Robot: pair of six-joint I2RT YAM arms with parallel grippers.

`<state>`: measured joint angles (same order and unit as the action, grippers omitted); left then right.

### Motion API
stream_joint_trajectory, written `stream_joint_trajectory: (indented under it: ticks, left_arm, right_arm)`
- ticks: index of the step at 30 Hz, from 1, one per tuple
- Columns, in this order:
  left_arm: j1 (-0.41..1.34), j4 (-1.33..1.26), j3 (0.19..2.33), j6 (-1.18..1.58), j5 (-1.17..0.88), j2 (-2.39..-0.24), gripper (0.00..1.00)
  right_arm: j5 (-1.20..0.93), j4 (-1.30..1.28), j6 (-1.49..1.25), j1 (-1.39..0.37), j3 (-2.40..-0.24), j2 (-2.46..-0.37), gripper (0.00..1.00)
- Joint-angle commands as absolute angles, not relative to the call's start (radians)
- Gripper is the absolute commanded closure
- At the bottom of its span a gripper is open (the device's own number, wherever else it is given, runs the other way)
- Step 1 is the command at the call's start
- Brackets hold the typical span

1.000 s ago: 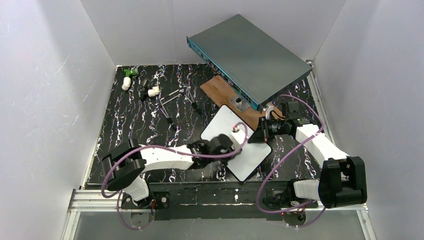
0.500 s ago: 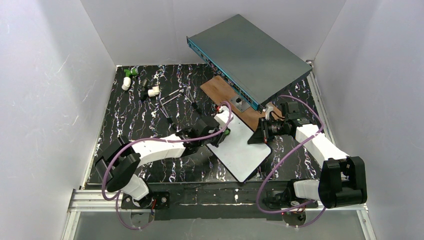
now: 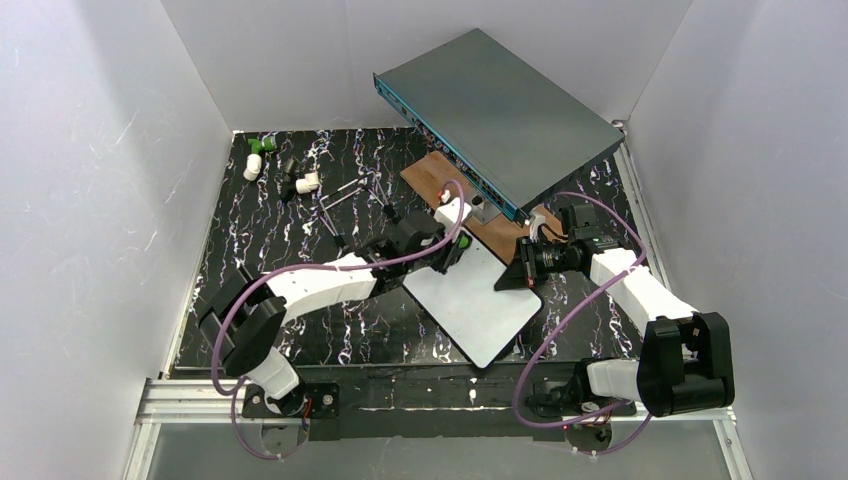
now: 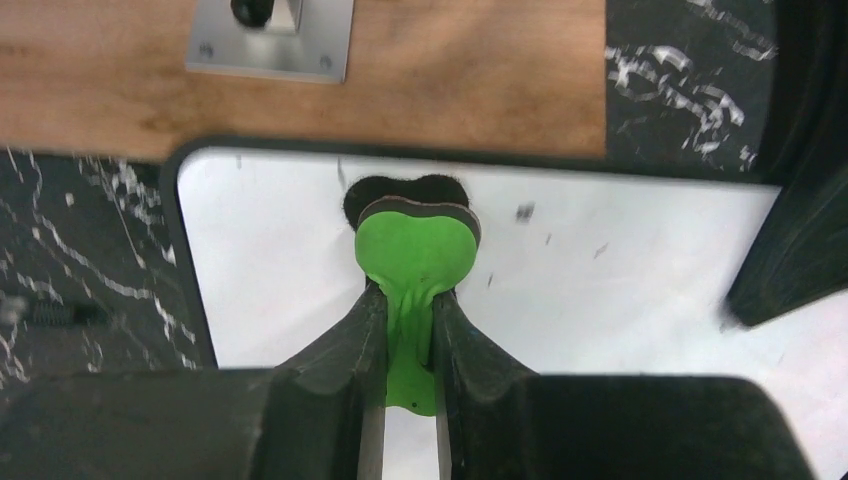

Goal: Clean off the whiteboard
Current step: Erase the whiteboard using the whiteboard.

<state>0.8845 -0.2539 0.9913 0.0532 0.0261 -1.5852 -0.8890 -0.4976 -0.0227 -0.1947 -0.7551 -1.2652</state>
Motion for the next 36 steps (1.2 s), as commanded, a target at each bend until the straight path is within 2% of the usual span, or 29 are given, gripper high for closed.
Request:
stream_joint_trajectory:
  ticks: [1,7,15,19,21,24,36]
  left_arm:
    - [0.873,-0.222,0.861,0.096,0.065,-1.525,1.00]
    - [0.811,-0.249,0.760,0.134,0.087,-1.509,1.00]
    - [0.745,-0.257,0.739,0.129,0.067,-1.531,1.00]
    - [0.745,-0.327,0.693,0.106,-0.082,-1.527,1.00]
    - [0.781,-0.446,0.626,0.080,-0.166,-1.501,1.00]
    - [0.876,-0.538,0.575,0.064,-0.179,-1.485,1.00]
    - [1.230,-0.657,0.652,0.114,0.037,-1.631,1.00]
  right_arm:
    - [-0.945,-0.501,-0.003,-0.200,-0.761,-1.255,0.99]
    - [-0.948,-0.501,-0.003,-0.199,-0.761,-1.254,0.99]
    - [-0.954,-0.499,-0.003,-0.199,-0.758,-1.245,0.99]
    - [-0.954,-0.500,-0.003,-0.199,-0.758,-1.247,0.99]
    - [-0.954,-0.501,-0.003,-0.199,-0.759,-1.250,0.99]
    - [-0.957,-0.500,-0.003,-0.200,-0.759,-1.253,0.99]
    - [-0.968,-0.502,-0.003,-0.199,-0.758,-1.250,0.99]
